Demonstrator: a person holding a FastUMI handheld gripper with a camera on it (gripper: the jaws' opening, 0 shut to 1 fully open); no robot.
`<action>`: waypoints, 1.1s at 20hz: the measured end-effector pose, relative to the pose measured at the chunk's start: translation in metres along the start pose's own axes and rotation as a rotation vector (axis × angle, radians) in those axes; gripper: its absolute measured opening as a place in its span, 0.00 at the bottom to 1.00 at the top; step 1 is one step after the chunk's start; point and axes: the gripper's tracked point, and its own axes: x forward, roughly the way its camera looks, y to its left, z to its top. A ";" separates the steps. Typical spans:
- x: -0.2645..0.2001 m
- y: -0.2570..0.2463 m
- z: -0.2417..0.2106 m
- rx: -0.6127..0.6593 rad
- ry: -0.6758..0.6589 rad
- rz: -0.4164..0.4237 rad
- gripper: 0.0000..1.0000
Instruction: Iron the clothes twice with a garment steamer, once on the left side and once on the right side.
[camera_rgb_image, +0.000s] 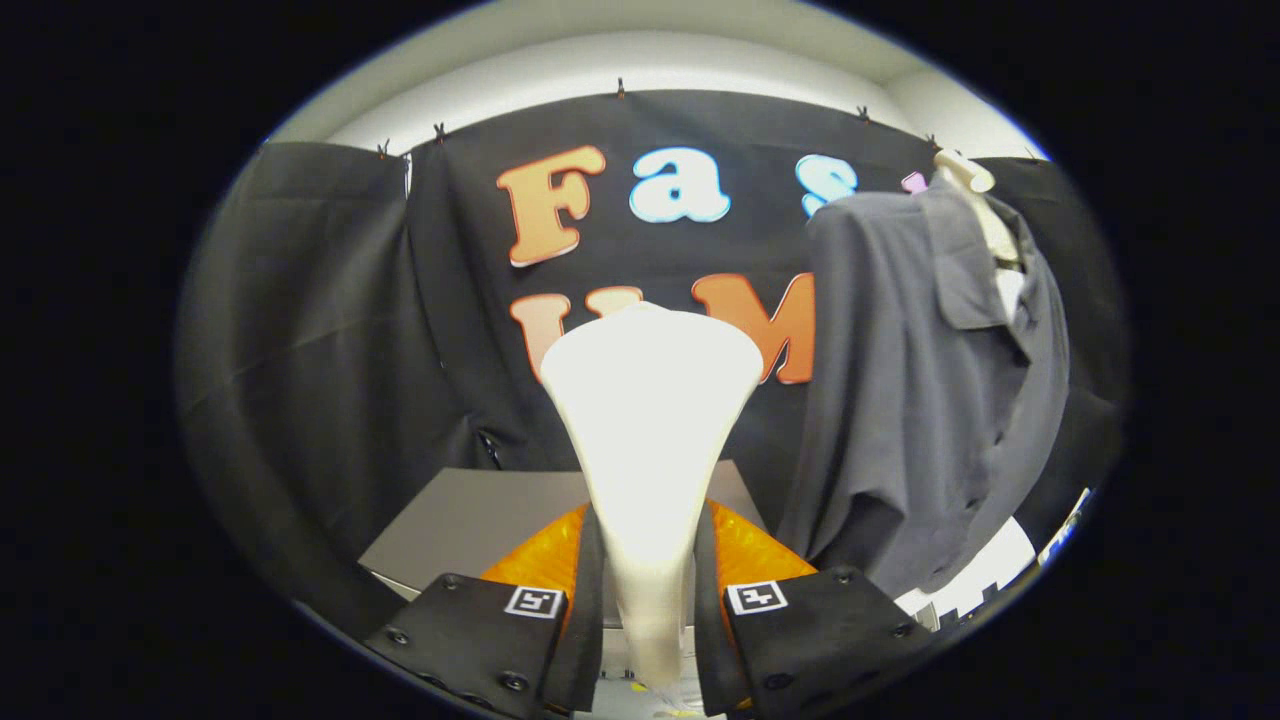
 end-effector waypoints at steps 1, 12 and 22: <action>-0.024 -0.011 0.011 -0.010 -0.037 -0.015 0.46; -0.095 -0.173 0.056 -0.070 -0.181 -0.197 0.46; -0.031 -0.269 0.041 -0.069 -0.139 -0.085 0.46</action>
